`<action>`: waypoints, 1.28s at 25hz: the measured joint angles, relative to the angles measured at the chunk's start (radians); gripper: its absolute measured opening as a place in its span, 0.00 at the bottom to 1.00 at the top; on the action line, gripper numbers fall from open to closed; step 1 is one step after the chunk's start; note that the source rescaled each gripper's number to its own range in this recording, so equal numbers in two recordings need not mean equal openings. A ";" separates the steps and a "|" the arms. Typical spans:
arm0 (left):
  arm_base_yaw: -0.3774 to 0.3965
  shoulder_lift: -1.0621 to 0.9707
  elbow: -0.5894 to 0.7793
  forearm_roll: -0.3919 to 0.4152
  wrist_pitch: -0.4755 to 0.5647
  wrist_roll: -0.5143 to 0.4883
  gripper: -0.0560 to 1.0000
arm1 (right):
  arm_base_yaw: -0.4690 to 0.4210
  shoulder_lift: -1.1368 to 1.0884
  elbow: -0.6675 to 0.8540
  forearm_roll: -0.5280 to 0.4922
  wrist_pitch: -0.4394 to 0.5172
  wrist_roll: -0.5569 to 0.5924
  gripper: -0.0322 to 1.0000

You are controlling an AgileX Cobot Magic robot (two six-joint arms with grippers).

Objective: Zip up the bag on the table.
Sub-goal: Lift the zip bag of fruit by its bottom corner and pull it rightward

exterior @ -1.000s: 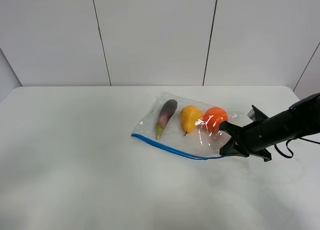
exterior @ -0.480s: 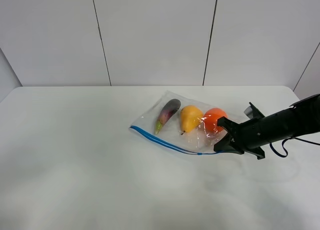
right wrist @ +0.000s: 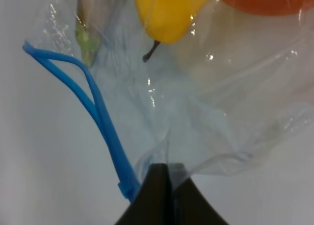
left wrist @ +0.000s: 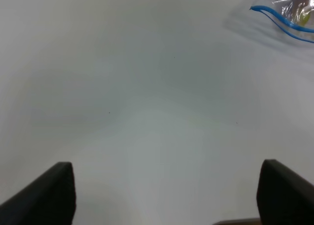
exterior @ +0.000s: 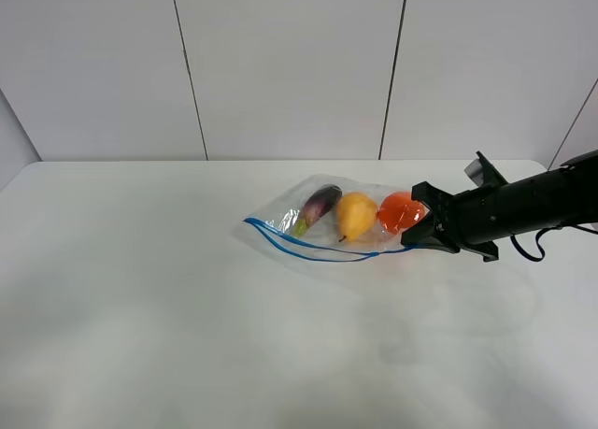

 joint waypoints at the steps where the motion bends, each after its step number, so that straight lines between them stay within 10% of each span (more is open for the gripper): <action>1: 0.000 0.000 0.000 0.000 0.000 0.000 1.00 | 0.000 0.000 0.000 0.000 0.004 0.000 0.03; 32: 0.000 0.000 0.000 0.000 0.000 0.000 1.00 | 0.000 -0.052 -0.054 0.020 0.044 0.004 0.03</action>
